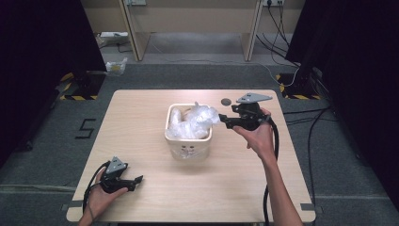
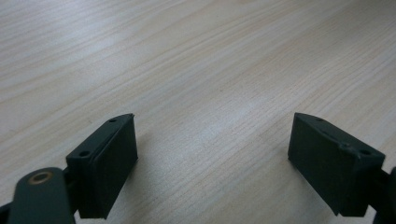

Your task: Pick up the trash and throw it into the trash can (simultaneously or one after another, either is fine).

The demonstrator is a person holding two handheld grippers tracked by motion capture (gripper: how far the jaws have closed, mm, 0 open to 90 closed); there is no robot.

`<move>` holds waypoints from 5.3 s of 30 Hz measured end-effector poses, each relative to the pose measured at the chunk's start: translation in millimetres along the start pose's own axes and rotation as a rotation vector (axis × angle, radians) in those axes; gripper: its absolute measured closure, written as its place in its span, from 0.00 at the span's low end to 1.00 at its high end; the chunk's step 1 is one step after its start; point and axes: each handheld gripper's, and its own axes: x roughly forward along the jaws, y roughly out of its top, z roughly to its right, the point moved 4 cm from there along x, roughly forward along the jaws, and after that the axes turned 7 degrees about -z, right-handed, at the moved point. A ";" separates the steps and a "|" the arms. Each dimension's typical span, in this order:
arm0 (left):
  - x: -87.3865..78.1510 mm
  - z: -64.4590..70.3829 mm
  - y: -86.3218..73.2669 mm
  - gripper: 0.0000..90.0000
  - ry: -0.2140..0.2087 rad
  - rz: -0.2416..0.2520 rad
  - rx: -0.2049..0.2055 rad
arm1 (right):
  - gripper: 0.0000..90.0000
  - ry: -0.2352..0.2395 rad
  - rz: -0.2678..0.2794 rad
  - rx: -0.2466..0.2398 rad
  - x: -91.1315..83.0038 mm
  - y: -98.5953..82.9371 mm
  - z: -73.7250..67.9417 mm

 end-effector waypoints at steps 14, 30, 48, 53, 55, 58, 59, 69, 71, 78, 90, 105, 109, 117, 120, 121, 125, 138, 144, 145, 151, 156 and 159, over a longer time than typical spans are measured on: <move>-0.2 -0.2 -0.1 0.16 0.001 -0.003 0.002 | 0.40 -0.031 -0.008 0.030 -12.5 -28.6 14.9; -0.1 -0.2 -0.1 0.16 0.001 -0.002 0.002 | 0.39 -0.053 -0.022 0.069 -16.3 -60.8 22.6; -0.1 -0.1 -0.1 0.16 0.001 -0.002 0.002 | 0.36 -0.111 -0.030 0.084 -28.0 -93.1 26.6; -0.1 -0.1 -0.1 0.16 0.002 -0.002 0.002 | 0.36 -0.119 -0.026 0.093 -30.1 -102.5 27.1; 0.0 -0.1 -0.1 0.16 0.001 -0.001 0.002 | 0.36 -0.123 -0.021 0.095 -31.1 -105.8 25.6; -0.1 -0.2 -0.1 0.16 0.001 -0.002 0.002 | 0.36 -0.128 -0.015 0.093 -31.9 -111.1 23.9; -0.1 -0.1 -0.1 0.16 0.001 -0.002 0.002 | 0.36 -0.127 -0.013 0.097 -31.8 -113.1 23.2; -0.1 -0.1 -0.1 0.16 0.001 -0.002 0.002 | 0.36 -0.113 -0.013 0.101 -23.8 -131.4 16.0; -0.1 -0.1 -0.1 0.16 0.002 -0.002 0.002 | 0.36 -0.109 -0.008 0.109 -22.2 -134.5 14.5; -0.1 -0.1 -0.1 0.16 0.002 -0.001 0.002 | 0.35 -0.101 -0.023 0.109 -17.5 -144.5 11.4; -0.1 -0.1 -0.1 0.16 0.001 -0.002 0.002 | 0.34 -0.094 -0.039 0.113 -13.8 -154.5 5.8; -0.1 -0.1 -0.1 0.16 0.001 -0.002 0.002 | 0.28 -0.083 -0.078 0.108 -9.6 -171.9 -2.8; -0.1 -0.1 -0.1 0.16 0.001 -0.002 0.002 | 0.28 -0.080 -0.087 0.120 -9.1 -177.5 -4.5; -0.1 -0.1 -0.1 0.16 0.001 -0.002 0.002 | 0.26 -0.078 -0.115 0.123 -5.3 -189.6 -12.1; -0.1 -0.1 -0.1 0.16 0.001 -0.002 0.002 | 0.24 -0.084 -0.124 0.119 -4.6 -193.6 -14.5; -0.1 -0.2 -0.1 0.16 0.001 -0.002 0.002 | 0.24 -0.083 -0.130 0.125 -4.1 -195.0 -15.4; -0.1 -0.1 -0.1 0.16 0.002 -0.002 0.002 | 0.23 -0.088 -0.138 0.120 -3.3 -199.2 -17.2; -0.1 -0.1 -0.1 0.16 0.001 -0.002 0.002 | 0.22 -0.115 -0.157 0.101 -5.4 -208.5 -19.7; -0.1 -0.1 -0.1 0.16 0.001 -0.002 0.002 | 0.22 -0.132 -0.181 0.097 -3.5 -214.4 -20.0; 0.0 -0.1 0.0 0.16 0.001 -0.001 0.002 | 0.22 -0.133 -0.182 0.098 -3.0 -215.6 -19.9; -0.1 -0.1 -0.1 0.16 0.001 -0.001 0.002 | 0.22 -0.137 -0.204 0.108 -1.2 -223.2 -19.5; -0.1 -0.2 -0.1 0.16 0.001 -0.002 0.002 | 0.17 -0.136 -0.229 0.110 3.1 -231.1 -19.8; 0.0 -0.1 -0.1 0.16 0.001 0.000 0.001 | 0.16 -0.130 -0.211 0.107 2.8 -233.0 -19.7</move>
